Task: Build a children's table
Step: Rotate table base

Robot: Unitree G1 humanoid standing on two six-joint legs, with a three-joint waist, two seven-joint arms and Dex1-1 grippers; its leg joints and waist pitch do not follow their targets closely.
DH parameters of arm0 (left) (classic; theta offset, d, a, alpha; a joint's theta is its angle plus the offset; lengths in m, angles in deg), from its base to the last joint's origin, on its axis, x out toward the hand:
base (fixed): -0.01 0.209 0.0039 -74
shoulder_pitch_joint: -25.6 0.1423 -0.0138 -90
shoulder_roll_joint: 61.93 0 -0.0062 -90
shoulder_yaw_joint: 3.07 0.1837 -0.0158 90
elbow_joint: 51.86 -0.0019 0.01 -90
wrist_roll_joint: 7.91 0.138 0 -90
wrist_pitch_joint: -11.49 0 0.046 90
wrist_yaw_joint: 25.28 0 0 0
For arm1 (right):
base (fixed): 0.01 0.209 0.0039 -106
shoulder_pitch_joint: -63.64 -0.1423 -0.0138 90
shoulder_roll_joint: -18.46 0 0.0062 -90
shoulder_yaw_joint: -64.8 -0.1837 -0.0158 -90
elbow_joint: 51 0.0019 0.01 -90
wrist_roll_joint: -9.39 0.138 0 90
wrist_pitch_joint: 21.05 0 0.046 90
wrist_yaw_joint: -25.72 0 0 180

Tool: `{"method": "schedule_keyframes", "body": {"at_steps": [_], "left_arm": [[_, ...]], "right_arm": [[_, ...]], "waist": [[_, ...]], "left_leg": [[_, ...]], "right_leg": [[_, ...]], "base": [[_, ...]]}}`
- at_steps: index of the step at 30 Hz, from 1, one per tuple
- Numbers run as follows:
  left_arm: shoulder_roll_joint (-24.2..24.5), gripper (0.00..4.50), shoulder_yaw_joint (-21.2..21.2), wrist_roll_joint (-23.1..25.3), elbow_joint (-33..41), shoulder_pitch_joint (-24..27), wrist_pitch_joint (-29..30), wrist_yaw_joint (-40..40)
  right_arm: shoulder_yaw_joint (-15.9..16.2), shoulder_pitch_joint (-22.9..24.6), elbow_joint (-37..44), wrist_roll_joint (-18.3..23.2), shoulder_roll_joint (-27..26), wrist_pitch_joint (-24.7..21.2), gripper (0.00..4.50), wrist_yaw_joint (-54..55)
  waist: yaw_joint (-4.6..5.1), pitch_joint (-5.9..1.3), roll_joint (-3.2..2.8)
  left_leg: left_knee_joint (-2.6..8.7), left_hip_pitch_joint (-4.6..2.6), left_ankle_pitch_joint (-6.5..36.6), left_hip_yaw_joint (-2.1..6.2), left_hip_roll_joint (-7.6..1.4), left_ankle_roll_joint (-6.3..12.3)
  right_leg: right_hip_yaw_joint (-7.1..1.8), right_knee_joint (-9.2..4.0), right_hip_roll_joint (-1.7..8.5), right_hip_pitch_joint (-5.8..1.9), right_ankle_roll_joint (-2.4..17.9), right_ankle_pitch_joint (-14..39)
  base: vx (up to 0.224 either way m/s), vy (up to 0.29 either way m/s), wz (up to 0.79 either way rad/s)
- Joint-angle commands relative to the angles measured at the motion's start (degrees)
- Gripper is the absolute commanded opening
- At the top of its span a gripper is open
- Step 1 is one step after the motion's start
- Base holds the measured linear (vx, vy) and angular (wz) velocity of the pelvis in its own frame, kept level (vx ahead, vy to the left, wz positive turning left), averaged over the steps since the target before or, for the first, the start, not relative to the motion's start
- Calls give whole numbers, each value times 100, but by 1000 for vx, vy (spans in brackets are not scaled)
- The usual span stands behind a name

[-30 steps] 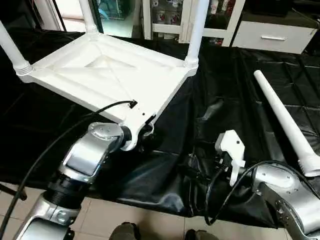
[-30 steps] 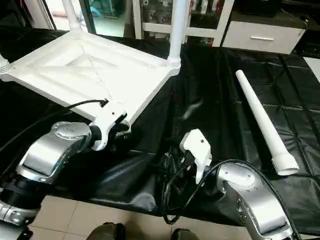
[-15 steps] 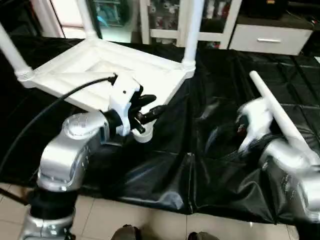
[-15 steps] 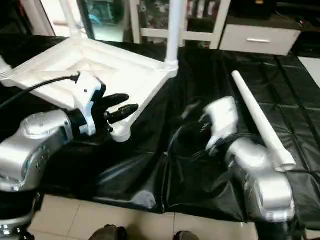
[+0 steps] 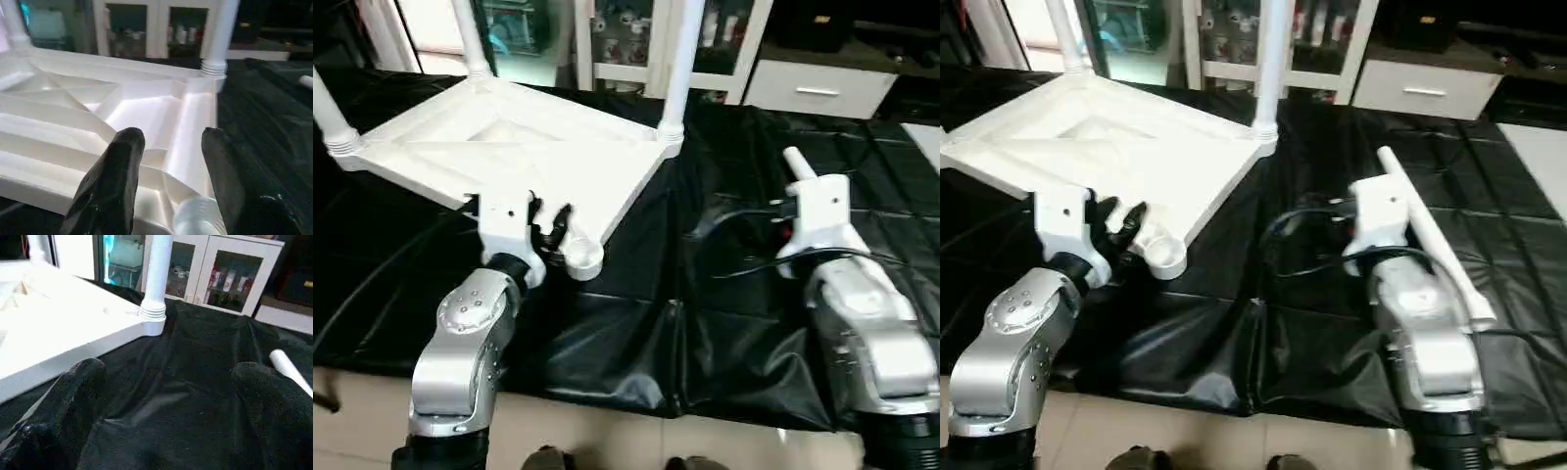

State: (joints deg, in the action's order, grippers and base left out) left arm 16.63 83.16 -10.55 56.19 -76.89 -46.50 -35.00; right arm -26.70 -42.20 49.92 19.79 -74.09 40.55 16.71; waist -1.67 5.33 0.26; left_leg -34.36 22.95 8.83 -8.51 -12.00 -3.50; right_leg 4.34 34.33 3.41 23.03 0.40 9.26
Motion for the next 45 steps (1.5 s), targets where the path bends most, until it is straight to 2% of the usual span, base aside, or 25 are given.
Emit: {"method": "schedule_keyframes", "body": {"at_steps": [1, 4, 6, 7, 10, 11, 12, 13, 14, 15, 16, 17, 18, 19, 20, 21, 24, 27, 29, 31, 34, 37, 39, 41, 45], "left_arm": [[-10, 230, 117, 72, -34, 0, -78, 134], [42, 230, 227, 167, -41, -35, -107, 142], [10, 230, 298, 226, 19, -121, -15, 151], [11, 230, 308, 230, 30, -130, -3, 145], [9, 230, 509, 225, 81, -199, 38, 96], [1, 230, 553, 220, 57, -195, 25, 105], [26, 230, 602, 229, 29, -169, -10, 80], [42, 230, 638, 244, 23, -155, -27, 63], [62, 230, 705, 265, 27, -137, -52, 11], [62, 230, 705, 265, 27, -137, -52, 11], [57, 230, 777, 296, 12, -133, -89, -19], [45, 230, 808, 310, -10, -134, -110, -8], [-5, 230, 814, 249, -49, -134, -44, -14], [-27, 230, 830, 209, -72, -138, 38, 0], [-70, 230, 812, 99, -74, -143, 69, -38], [-97, 230, 803, 23, -73, -147, 81, -61], [-86, 230, 886, 33, -72, -124, 51, -57], [-59, 230, 1090, -41, 69, -17, 31, -277], [20, 230, 1258, -269, 269, 130, 94, -658], [142, 230, 1411, -366, 375, 200, 62, -915], [312, 230, 1618, -401, 475, 292, 77, -1084], [365, 230, 1677, -299, 528, 384, 85, -1040], [364, 230, 1673, -238, 552, 428, 113, -974], [373, 230, 1627, -212, 616, 522, 104, -876], [386, 230, 1569, -217, 701, 580, 184, -783]], "right_arm": [[-115, -32, 65, 4, 8, -129, 450, 144], [-214, -101, -51, 69, -72, -305, 450, 239], [-208, -186, -211, 15, -84, -216, 450, 202], [-197, -194, -226, 6, -81, -202, 450, 192], [-182, -259, -310, -109, 1, -104, 450, 187], [-193, -264, -335, -149, 43, -78, 450, 202], [-212, -263, -353, -181, 66, -85, 450, 245], [-241, -265, -347, -184, 78, -145, 450, 280], [-334, -285, -308, -149, 76, -288, 450, 358], [-334, -285, -308, -149, 76, -288, 450, 358], [-446, -301, -258, -101, 104, -494, 450, 409], [-472, -297, -268, -101, 128, -519, 450, 401], [-483, -264, -293, -143, 174, -489, 450, 394], [-501, -234, -308, -175, 208, -499, 450, 405], [-569, -219, -280, -119, 201, -543, 450, 410], [-622, -214, -260, -79, 190, -576, 450, 407], [-669, -247, -257, -53, 253, -750, 450, 376], [-829, -542, -431, 10, 283, -1150, 450, 469], [-886, -878, -744, 162, 400, -1172, 450, 305], [-957, -1062, -970, 267, 442, -1291, 450, 186], [-890, -1306, -1361, 240, 583, -1437, 450, -54], [-851, -1480, -1558, 200, 637, -1459, 450, -140], [-856, -1533, -1618, 207, 627, -1463, 450, -137], [-783, -1675, -1926, 225, 634, -1437, 450, -205], [-727, -1753, -2135, 214, 618, -1408, 450, -268]], "waist": [[148, -317, -69], [113, -281, 115], [16, -288, 420], [-141, -297, 406], [-104, -271, 86], [-33, -368, -104], [38, -502, -276], [38, -502, -276], [35, -414, -282], [-13, -427, -350], [-18, -436, -397], [-37, -512, -38], [-31, -535, 296], [-320, -570, 303], [-300, -432, 198], [-318, -330, 161], [-246, -310, 163], [-245, -194, 178], [-85, -150, 57], [115, -185, -124], [126, -91, -166], [93, -57, 129], [90, -65, 117], [192, -121, -9], [206, -83, 211]], "left_leg": [[1041, -388, 2511, 589, -1104, 356], [970, -273, 2753, 329, -845, 803], [-573, -189, 2399, -354, 552, 844], [-1101, 36, 1781, -275, 647, 910], [-641, 31, 1580, 31, 550, 1109], [23, -225, 593, 617, -271, 1585], [316, -645, -621, 1317, -1606, 2139], [316, -645, -621, 1317, -1606, 2139], [210, -501, -1401, 944, -1026, 2325], [226, -492, -1404, 914, -884, 2551], [187, -433, -1301, 725, -539, 2871], [-110, -274, -754, 453, 48, 2878], [-610, 244, -418, 135, 692, 2714], [-1040, 388, 628, -27, 819, 2267], [-1036, 331, 924, 25, 774, 1243], [-698, 209, 456, 131, 680, 554], [-495, 172, 800, 413, 402, 753], [-649, 119, 646, 520, 450, 619], [139, -371, 1292, 385, 171, 704], [484, -434, 2980, 611, -274, 469], [703, -360, 4115, 496, -269, -1], [300, -584, 3540, 207, 131, -78], [206, -563, 2945, 198, 152, 12], [674, -198, 3648, 463, -204, -185], [479, -401, 3623, 280, 13, -245]], "right_leg": [[11, 328, 139, 80, 745, 694], [-107, 207, 279, 74, 1290, 827], [-53, -694, 278, 95, 1745, 2366], [-301, -830, 579, -143, 1706, 3416], [-256, -952, 557, -418, 826, 3283], [270, -730, 42, -265, -9, 2318], [252, 610, 120, 383, -485, 1961], [252, 610, 120, 383, -485, 1961], [-48, 1214, 143, 740, 43, 1374], [-124, 1172, 152, 736, 187, 1236], [-165, 931, 82, 575, 540, 858], [-300, 300, 201, 176, 1846, -325], [-418, 1, 309, -310, 2360, -968], [-645, -223, 600, -526, 2909, -1203], [-619, -224, 710, -479, 2440, -1400], [-473, -234, 810, -440, 827, -1130], [-912, -459, 1243, -598, -320, 1035], [-925, -755, 1196, -450, 17, 3810], [-219, -701, 349, -123, 572, 3781], [-119, -413, 176, -198, 563, 2435], [-145, -264, 334, -252, 613, 1446], [-168, -831, 591, -11, 263, 4070], [12, -1029, 676, -88, -121, 5021], [95, -538, 529, -471, 20, 2894], [-65, -756, 716, -175, 310, 3532]], "base": [[-8, -116, 3], [-14, -181, 4], [-23, -227, 0], [-30, -167, -5], [-48, -153, 2], [-68, -140, 10], [-69, -165, 5], [-44, -154, 0], [-44, -154, 0], [-52, -156, 5], [-73, -219, -1], [-73, -219, -1], [-83, -249, -14], [-76, -271, -2], [-76, -271, -2], [-68, -258, -1], [-82, -170, -10], [-112, -85, -4], [-148, 46, 2], [-114, 77, 10], [-57, 43, 7], [-46, 36, 6], [0, 0, 0], [-16, 54, -17], [-10, 14, -4]]}}
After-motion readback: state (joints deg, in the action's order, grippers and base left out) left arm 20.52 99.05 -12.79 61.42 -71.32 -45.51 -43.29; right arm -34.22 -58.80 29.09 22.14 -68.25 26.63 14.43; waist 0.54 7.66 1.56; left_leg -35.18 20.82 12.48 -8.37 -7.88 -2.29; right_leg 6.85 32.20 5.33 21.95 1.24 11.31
